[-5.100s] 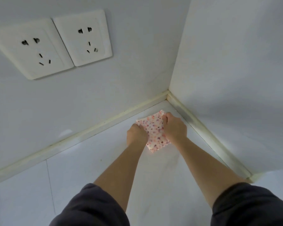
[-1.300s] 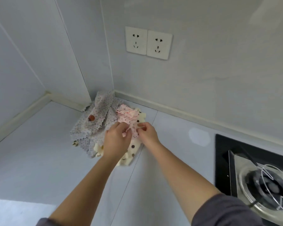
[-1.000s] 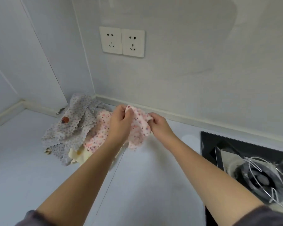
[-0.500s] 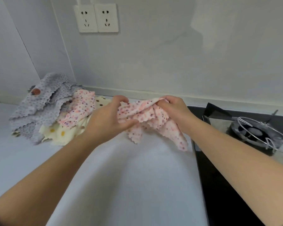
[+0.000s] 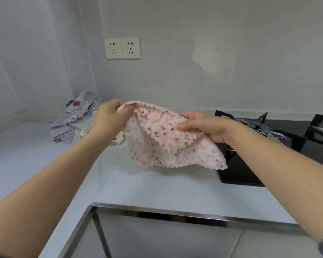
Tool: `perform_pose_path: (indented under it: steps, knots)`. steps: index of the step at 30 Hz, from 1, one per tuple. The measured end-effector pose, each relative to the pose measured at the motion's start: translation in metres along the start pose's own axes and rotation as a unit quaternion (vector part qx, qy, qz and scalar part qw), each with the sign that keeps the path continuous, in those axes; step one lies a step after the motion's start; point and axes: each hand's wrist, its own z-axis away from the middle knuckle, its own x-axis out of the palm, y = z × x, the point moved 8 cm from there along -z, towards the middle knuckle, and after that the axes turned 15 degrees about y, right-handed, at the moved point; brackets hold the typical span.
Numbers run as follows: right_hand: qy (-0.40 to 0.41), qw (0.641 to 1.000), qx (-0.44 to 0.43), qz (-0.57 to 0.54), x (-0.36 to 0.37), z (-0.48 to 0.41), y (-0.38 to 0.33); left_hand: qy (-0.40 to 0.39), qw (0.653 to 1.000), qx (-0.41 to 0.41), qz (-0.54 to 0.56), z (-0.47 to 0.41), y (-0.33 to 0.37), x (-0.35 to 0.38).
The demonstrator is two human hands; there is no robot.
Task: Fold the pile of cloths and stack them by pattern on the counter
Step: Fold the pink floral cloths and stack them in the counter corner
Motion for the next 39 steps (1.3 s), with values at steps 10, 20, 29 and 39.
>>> perform_pose_path:
  steps: [10,20,29,39]
  knots:
    - [0.258,0.873,-0.138,0.389,-0.018,-0.03,0.047,-0.013,0.902,0.281,-0.327,0.034,-0.02,0.063]
    - [0.07,0.88,-0.221,0.415,0.036,-0.049,0.076,-0.148,0.921,0.214,-0.289,0.067,-0.089,0.078]
    - [0.347,0.894,-0.176,0.222,-0.019,-0.047,0.07,-0.19,0.91,0.224,-0.292,0.071,-0.092,0.081]
    - [0.425,0.89,-0.126,0.112,-0.035,-0.033,0.075,-0.206,0.899,0.304,-0.239,0.08,-0.082,0.087]
